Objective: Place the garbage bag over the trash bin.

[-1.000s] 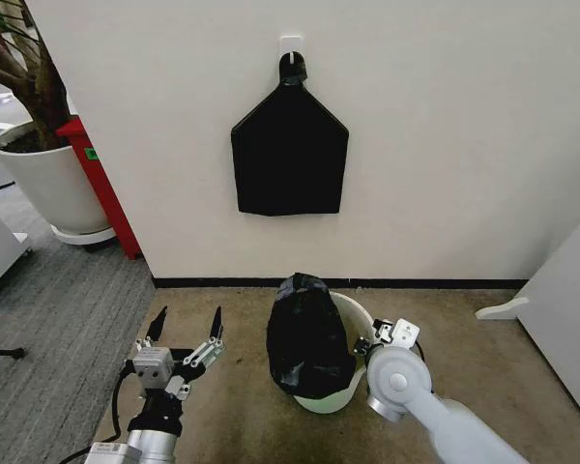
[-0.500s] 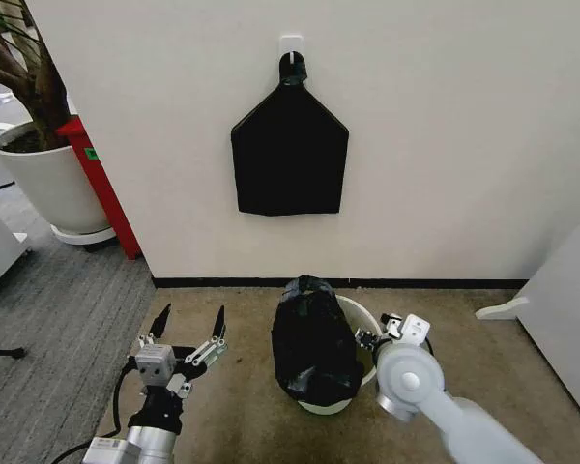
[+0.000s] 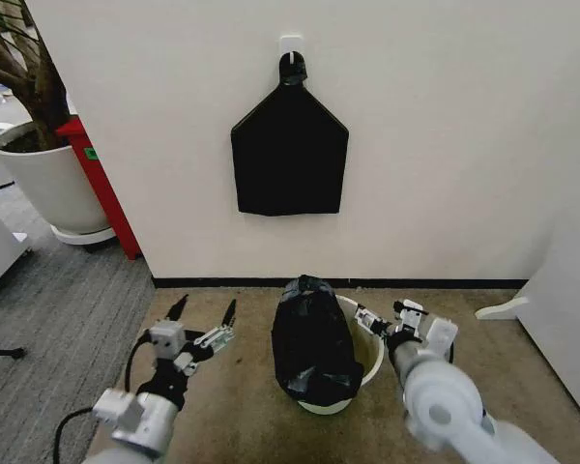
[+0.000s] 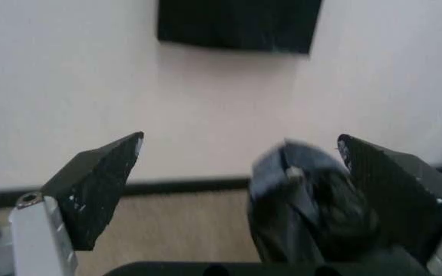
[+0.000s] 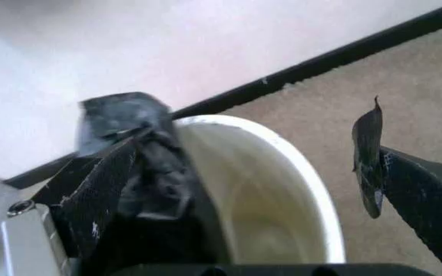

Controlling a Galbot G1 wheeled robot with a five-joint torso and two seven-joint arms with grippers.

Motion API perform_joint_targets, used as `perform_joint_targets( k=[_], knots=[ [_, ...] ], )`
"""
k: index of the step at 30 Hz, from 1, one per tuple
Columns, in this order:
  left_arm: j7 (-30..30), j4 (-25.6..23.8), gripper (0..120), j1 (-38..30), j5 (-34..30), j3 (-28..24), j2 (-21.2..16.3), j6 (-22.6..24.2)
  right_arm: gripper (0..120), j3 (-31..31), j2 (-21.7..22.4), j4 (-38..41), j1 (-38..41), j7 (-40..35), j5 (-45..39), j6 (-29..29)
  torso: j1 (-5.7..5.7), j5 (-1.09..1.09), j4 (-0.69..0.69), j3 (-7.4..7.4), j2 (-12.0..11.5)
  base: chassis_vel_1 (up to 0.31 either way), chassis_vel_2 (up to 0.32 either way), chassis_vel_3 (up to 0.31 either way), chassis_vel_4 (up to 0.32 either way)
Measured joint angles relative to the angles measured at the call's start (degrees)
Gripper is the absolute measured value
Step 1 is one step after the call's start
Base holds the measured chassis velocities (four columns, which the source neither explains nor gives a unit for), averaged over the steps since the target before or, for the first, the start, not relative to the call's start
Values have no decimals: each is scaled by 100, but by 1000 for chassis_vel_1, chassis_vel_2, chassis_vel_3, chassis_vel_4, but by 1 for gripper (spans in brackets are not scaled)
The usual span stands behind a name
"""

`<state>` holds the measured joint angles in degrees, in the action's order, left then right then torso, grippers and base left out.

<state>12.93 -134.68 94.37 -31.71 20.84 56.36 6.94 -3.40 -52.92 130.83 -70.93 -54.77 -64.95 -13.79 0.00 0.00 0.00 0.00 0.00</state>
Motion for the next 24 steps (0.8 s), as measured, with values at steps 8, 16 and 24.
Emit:
perform_joint_targets(
  k=[8, 16, 24],
  knots=[
    [875, 587, 100, -1701, -1337, -1096, -634, 881, 100, -99, 76, 394, -150, -59, -3, 71, 1, -1, 0, 0, 0, 0, 0, 0, 0],
    [2430, 522, 100, -3523, -2529, -2607, -690, 2321, 100, -140, -108, 232, -351, -149, -25, 96, 1, 3, -1, 0, 0, 0, 0, 0, 0],
    [4295, 648, 100, -4716, -4159, -3460, -491, 3140, 100, -166, -348, -10, -338, -213, -41, 126, 1, 1, 0, 0, 0, 0, 0, 0, 0]
  ],
)
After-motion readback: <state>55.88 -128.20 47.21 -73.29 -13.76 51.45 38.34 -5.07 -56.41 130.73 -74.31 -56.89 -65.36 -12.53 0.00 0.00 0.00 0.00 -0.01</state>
